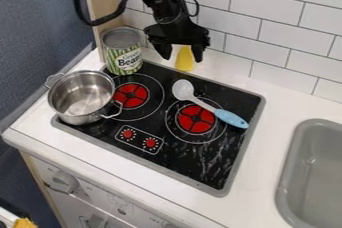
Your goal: Pick up the yellow object and place it below the right burner
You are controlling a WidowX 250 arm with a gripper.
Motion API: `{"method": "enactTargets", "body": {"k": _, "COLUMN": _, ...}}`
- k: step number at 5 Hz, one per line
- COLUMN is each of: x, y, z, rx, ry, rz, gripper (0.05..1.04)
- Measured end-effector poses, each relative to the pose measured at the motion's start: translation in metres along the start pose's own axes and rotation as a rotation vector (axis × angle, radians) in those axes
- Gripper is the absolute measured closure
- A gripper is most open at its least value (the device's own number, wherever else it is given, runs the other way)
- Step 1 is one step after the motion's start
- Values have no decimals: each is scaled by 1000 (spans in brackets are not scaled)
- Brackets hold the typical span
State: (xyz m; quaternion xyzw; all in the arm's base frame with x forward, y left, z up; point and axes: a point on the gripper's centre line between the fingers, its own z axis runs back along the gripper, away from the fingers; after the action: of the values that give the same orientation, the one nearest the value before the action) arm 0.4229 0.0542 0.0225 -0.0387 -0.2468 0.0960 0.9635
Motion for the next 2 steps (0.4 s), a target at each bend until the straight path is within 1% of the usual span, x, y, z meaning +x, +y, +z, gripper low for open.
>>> {"method": "enactTargets", "body": {"k": 1, "x": 3, "y": 3, "z": -10, "rx": 26, "ry": 11, "rz": -5, "gripper": 121}}
{"method": "enactTargets", "body": {"k": 2, "x": -2, "y": 6, "z": -19, "rx": 60, "ry": 28, "rz": -4, "gripper": 362}}
